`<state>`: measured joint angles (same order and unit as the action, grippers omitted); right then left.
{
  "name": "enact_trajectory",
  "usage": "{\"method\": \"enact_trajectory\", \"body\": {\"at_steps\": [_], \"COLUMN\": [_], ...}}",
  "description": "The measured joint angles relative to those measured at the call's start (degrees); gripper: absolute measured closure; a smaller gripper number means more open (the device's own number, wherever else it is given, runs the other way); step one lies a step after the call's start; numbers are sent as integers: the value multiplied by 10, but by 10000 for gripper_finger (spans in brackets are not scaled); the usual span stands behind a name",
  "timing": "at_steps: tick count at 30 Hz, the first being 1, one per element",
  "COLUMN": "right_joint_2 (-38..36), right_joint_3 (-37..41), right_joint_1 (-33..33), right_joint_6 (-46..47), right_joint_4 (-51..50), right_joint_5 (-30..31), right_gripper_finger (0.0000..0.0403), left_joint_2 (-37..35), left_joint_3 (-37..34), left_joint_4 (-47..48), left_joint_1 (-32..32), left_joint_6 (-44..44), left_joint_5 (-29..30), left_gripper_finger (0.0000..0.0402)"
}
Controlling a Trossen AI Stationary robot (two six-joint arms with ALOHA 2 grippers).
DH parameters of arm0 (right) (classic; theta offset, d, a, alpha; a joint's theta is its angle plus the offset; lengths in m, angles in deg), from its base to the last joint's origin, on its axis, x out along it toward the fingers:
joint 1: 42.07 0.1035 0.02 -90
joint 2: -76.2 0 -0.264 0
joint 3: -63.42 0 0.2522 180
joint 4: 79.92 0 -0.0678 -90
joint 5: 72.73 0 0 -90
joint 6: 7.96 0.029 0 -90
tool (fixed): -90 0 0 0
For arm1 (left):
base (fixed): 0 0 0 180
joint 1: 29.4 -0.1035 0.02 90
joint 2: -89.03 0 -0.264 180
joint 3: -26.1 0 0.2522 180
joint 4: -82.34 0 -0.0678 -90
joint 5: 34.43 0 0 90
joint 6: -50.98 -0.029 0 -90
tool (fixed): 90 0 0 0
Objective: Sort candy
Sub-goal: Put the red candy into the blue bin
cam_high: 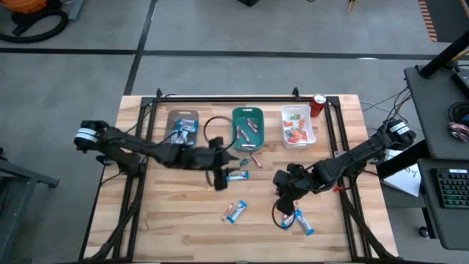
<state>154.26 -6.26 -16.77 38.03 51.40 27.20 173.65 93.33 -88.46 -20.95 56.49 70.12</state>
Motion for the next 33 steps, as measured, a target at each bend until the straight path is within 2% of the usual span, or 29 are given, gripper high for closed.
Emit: {"method": "enact_trajectory", "body": {"at_steps": [3, 6, 12, 16, 22, 33], "right_joint_2": [0, 0, 0, 2, 48, 137], "right_joint_3": [1, 2, 2, 2, 3, -7], "right_joint_1": [5, 18, 55, 74, 81, 81], "right_joint_6": [-44, -81, -86, -80, -80, -113], "right_joint_4": [-11, -40, -104, -108, -107, -109], "right_joint_5": [-65, -103, -115, -107, -97, -99], "right_gripper_finger": [335, 335, 335, 335, 335, 335], "left_joint_2": [-20, -38, -73, -100, -145, -165], "left_joint_3": [-48, -86, -121, -132, -135, -135], "left_joint_4": [-62, -110, -123, -120, -117, -115], "left_joint_1": [35, 67, 124, 153, 182, 189], "left_joint_6": [21, 40, 66, 67, 42, 25], "left_joint_5": [0, 15, 86, 118, 160, 165], "left_gripper_finger": [254, 254, 254, 254, 254, 254]}}
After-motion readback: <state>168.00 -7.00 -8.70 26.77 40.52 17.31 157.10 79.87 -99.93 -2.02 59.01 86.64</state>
